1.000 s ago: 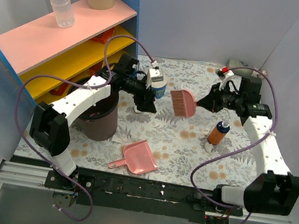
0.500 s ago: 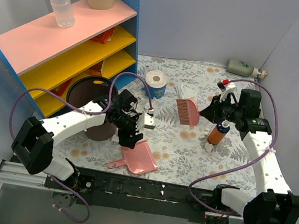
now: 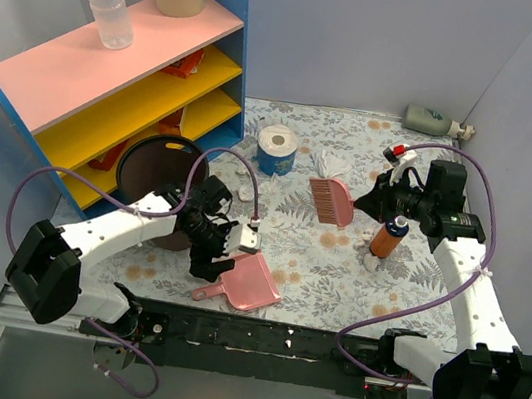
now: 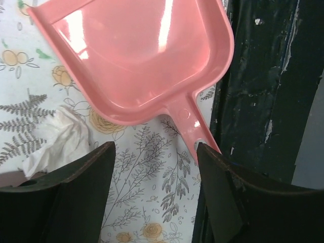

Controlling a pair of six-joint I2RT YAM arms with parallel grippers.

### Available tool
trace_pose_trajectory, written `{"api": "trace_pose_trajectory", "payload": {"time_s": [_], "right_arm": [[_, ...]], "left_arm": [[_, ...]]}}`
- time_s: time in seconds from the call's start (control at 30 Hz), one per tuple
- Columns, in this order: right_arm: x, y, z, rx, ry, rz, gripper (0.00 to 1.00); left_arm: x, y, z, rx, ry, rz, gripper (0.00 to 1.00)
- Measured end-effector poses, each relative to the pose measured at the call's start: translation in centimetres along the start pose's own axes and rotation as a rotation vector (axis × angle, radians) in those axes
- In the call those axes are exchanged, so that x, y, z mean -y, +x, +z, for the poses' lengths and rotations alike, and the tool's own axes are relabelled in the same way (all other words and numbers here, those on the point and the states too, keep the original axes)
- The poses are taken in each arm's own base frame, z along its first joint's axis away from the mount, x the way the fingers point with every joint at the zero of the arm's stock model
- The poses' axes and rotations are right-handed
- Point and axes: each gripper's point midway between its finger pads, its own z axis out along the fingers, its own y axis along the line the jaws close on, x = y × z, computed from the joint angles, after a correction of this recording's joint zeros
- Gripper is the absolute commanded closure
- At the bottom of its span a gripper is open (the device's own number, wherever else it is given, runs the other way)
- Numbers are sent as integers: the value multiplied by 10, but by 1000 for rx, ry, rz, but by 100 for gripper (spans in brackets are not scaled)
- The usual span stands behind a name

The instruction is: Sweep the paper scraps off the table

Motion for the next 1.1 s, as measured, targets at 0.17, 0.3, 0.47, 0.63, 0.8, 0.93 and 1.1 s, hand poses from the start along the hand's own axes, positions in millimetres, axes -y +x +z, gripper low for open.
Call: {"api": "trace_pose_trajectory", "payload": {"time_s": [0.17, 0.3, 0.47, 0.63, 0.8, 0.93, 1.1], "right_arm": [[0, 0, 0, -1, 0, 0, 99], [1, 1, 1, -5, -1, 4, 99], [4, 5, 5, -22, -5, 19, 99], [5, 3, 7, -15, -2, 22, 99], [6, -3, 8, 8, 2, 19, 99], [7, -6, 8, 18, 4, 11, 99], [8, -4, 9, 18, 5, 11, 99]], "left_arm": [[10, 4, 10, -18, 28, 15, 34], [13, -9, 17, -11, 8, 53, 33], [13, -16, 26, -31, -17, 36, 34], [9, -6, 29, -88, -47, -22, 34], [10, 0, 28, -124, -65, -68, 41], [10, 6, 32, -158, -68, -108, 45], [3, 10, 37, -196, -87, -150, 48]]}}
